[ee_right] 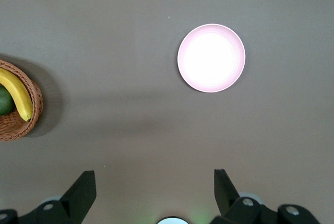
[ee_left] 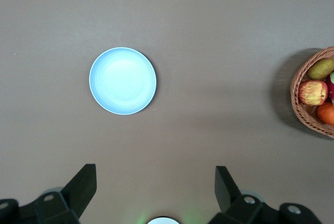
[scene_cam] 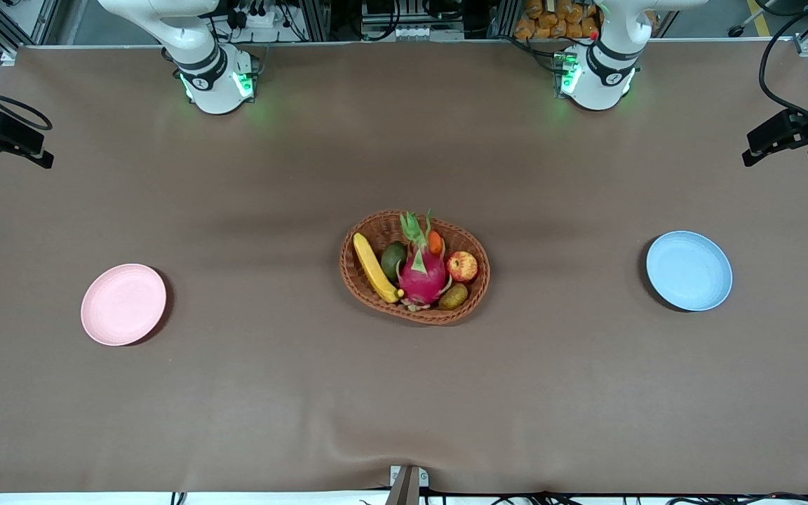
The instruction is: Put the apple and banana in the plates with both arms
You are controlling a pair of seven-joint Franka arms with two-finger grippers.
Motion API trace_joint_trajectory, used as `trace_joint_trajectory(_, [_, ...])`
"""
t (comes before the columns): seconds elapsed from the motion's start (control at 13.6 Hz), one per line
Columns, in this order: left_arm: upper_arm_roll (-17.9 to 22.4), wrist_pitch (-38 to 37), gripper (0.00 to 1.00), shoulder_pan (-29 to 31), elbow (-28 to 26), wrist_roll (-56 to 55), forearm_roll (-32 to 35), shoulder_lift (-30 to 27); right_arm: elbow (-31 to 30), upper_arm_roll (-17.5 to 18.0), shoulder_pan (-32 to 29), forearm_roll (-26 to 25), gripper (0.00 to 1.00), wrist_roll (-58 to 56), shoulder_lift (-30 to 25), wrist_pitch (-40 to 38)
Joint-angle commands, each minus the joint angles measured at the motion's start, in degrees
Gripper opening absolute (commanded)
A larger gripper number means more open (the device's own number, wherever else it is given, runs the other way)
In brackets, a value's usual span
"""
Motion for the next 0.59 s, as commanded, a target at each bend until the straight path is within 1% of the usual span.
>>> trace_joint_trajectory(0.0, [-0.1,-0.6,1.0,-0.5,1.4,-0.3,0.7,0.4,0.8,-0.1,0.2,-0.4,1.0,1.1,-0.1,-0.5])
trace_joint_trajectory(0.37, [-0.1,-0.6,1.0,-0.6,1.4,0.2,0.4,0.7,0.8,-0.1,0.2,-0.3,1.0,1.2,-0.1,-0.5])
trace_joint_trajectory(0.51, [-0.1,-0.5,1.0,-0.8,1.5,0.3,0.4,1.8,0.8,-0.1,0.2,-0.3,1.0,1.3,-0.1,-0.5])
